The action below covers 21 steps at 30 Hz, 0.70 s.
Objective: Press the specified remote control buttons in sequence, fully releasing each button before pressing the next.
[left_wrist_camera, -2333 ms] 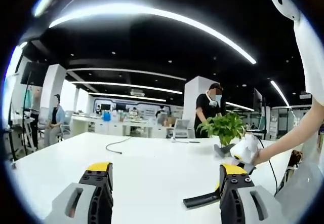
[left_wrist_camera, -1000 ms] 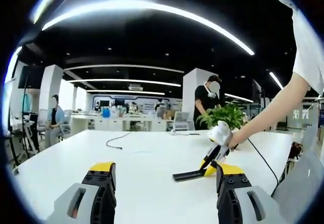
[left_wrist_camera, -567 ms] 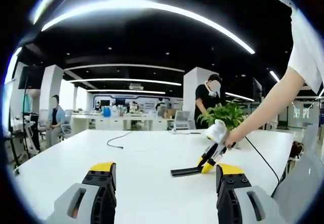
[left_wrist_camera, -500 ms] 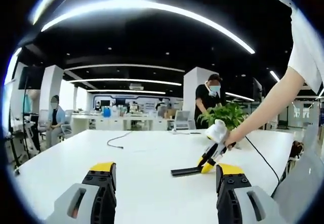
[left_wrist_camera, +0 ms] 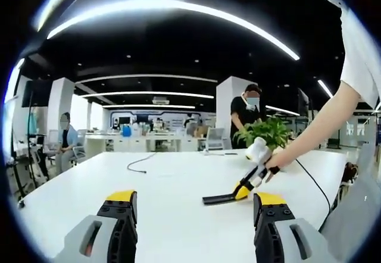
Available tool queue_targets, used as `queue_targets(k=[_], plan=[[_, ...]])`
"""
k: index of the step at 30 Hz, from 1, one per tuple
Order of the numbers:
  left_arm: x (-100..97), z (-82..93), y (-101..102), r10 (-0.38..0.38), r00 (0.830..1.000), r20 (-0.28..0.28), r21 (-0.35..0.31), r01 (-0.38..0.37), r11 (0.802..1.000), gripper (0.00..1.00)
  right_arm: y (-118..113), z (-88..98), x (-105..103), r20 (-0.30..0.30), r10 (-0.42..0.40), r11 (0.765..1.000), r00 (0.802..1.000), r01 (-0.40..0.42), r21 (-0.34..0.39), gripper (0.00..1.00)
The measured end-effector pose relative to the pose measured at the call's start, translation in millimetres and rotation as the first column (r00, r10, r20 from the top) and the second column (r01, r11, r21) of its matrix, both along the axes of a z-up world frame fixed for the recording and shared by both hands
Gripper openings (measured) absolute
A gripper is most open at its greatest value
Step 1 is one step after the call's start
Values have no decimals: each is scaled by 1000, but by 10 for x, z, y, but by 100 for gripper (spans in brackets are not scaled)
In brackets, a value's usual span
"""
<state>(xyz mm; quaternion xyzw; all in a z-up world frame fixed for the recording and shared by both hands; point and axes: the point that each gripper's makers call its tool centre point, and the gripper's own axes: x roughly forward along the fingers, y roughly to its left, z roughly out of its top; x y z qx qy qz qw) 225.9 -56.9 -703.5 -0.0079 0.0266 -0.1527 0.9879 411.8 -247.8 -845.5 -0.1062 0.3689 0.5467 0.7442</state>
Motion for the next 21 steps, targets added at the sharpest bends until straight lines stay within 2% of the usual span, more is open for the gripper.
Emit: queue_targets(k=[3,6,9,12,19,21], plan=[[1,-17,-6,-1,1000,-9,3,1,1000,82,55,111,40,-3,-63,993,998,63,103,37],[3,-32,-1,1,1000,-16,4,-1,1000,82,101,275,129,-22,-155,963,988,156,221,40],[4,-39,-5,1,1000,-20,2,-1,1000,82,71,328,184,-21,-215,944,976,213,251,48],[8,-39,-6,0,1000,-18,0,0,1000,82,53,372,192,21,-243,936,970,229,268,55],[11,-38,4,2,1000,-14,-17,-2,1000,82,-11,415,76,73,-294,921,953,262,288,70],[10,-34,0,0,1000,-9,-16,0,1000,82,-52,422,49,122,-296,926,947,254,278,74]])
